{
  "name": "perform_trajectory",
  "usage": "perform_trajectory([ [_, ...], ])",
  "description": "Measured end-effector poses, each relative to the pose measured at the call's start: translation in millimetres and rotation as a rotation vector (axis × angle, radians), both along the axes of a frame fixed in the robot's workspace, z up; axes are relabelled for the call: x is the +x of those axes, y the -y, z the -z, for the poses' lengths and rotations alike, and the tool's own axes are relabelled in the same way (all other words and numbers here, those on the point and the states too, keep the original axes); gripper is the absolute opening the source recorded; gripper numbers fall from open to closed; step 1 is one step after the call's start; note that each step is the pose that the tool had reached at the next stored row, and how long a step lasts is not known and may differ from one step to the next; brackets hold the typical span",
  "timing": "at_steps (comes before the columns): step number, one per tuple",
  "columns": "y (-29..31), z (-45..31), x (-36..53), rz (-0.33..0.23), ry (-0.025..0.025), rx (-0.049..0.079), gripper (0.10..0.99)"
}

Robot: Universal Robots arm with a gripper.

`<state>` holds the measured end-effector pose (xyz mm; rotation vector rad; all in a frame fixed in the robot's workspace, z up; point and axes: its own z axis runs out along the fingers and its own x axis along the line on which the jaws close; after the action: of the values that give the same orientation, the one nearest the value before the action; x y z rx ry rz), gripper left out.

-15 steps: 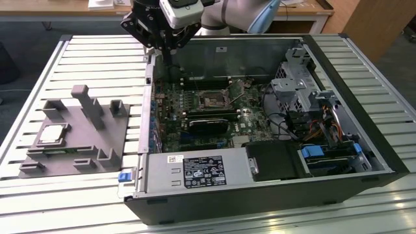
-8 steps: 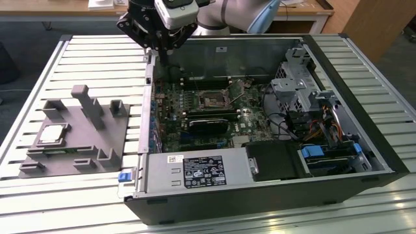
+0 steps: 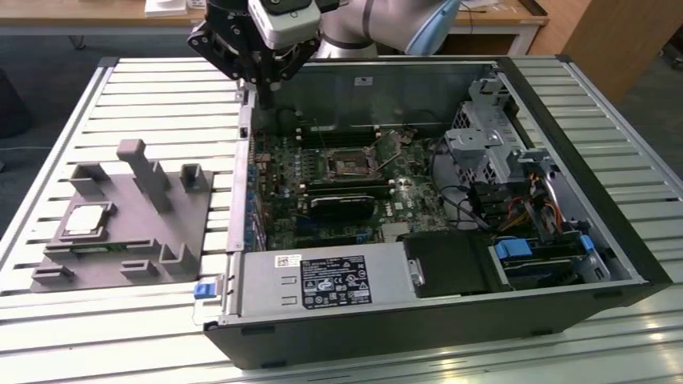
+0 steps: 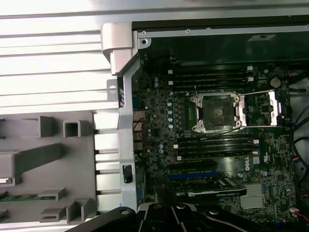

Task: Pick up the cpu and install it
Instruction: 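Reach for the cpu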

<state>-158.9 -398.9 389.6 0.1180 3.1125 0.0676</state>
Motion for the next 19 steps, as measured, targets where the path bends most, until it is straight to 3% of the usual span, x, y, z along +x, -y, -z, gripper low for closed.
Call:
perform_trajectory([
  [19,0.0,2.1,-10.4,0.000,-0.0001,0.000,0.106],
])
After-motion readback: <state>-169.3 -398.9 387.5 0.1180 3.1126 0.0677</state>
